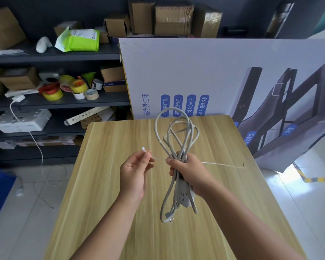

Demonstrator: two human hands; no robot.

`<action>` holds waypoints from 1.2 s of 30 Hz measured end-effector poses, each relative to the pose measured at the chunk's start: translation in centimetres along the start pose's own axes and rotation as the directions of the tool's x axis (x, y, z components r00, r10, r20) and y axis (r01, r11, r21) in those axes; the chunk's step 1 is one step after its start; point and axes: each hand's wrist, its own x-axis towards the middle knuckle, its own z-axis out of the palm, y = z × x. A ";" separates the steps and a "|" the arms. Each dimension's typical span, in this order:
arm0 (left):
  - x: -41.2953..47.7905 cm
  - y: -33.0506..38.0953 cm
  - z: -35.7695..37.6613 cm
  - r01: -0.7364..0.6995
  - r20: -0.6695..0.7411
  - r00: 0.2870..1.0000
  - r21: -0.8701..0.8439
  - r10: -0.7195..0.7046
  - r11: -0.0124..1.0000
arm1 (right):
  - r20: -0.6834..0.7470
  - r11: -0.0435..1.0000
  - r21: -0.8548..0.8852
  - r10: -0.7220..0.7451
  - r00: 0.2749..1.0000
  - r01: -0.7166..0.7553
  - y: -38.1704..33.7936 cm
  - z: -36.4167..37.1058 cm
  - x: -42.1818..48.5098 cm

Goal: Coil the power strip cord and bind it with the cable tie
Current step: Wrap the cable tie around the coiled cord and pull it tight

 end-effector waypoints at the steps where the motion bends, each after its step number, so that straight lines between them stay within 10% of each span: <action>1: -0.2 -0.1 0.1 -0.017 -0.055 0.998 0.001 0.017 1.000 | -0.004 1.000 -0.003 -0.009 1.000 0.009 0.0 0.1 0.0; 15: -1.5 -0.2 1.2 0.120 -0.002 0.992 -0.334 -0.128 0.935 | -0.050 0.998 -0.039 -0.041 0.998 0.039 0.3 0.6 0.2; 22: -1.3 -1.0 1.0 0.022 0.400 0.913 0.141 -0.077 0.990 | -0.033 0.987 -0.138 -0.087 0.996 0.081 0.1 0.8 0.2; 28: -2.9 -1.2 2.3 -0.288 0.452 0.888 0.415 0.080 0.863 | 0.017 0.986 -0.127 -0.108 0.994 0.109 0.1 0.6 0.3; 36: -2.2 0.3 2.9 -0.169 0.510 0.859 0.354 -0.039 0.920 | 0.102 0.937 -0.330 -0.086 0.991 0.115 -0.2 0.6 0.1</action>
